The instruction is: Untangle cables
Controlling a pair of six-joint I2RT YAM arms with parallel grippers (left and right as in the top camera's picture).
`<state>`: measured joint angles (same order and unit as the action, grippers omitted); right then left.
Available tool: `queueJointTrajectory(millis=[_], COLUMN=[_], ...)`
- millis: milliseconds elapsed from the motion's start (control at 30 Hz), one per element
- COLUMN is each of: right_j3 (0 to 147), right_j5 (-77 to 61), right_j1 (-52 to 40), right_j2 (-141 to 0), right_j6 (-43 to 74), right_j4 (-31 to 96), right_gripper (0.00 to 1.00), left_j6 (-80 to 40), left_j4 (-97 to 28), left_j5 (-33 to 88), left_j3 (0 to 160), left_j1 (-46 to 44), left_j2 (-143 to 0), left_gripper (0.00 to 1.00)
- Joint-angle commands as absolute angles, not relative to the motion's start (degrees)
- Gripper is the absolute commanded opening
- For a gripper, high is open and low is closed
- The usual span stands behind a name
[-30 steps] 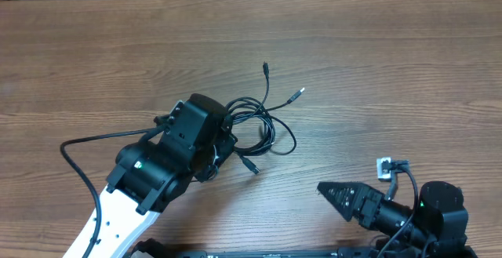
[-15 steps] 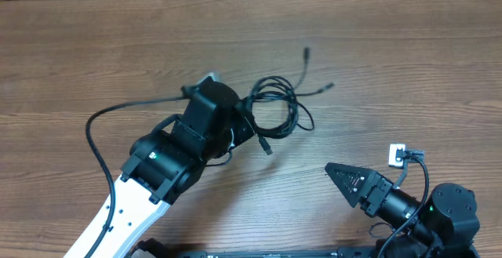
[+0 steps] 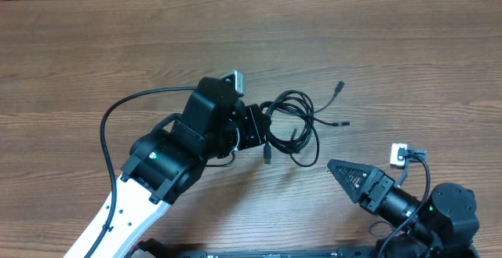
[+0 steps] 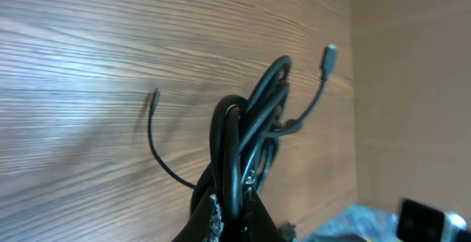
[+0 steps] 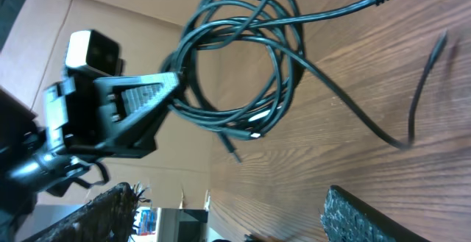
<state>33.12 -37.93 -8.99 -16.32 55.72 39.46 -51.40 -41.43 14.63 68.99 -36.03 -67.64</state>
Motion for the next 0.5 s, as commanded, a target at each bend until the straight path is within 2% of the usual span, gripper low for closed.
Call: queueJointTrajectory(millis=[0,367,467], right_j3=[31.05,25.43,25.43], right_j5=[-36.05,-36.07,-36.29], right_j1=[-8.99,-8.99,-8.99], right_j2=[-16.6,-16.67,-16.67], right_j6=[56.62,56.86,57.04], right_j4=[39.0,31.7,28.53], right_gripper=[0.8,0.8,0.75], left_j6=[-49.21,-49.28,-49.28], left_j4=[-39.77,-35.77,-32.36], left_j5=[20.8,28.01,30.52], left_j3=[69.52,69.52,69.52], left_j1=[-36.45,-39.27,-40.53], left_j2=[-67.33,-67.35,-67.35], left_gripper=[0.04,0.04,0.05])
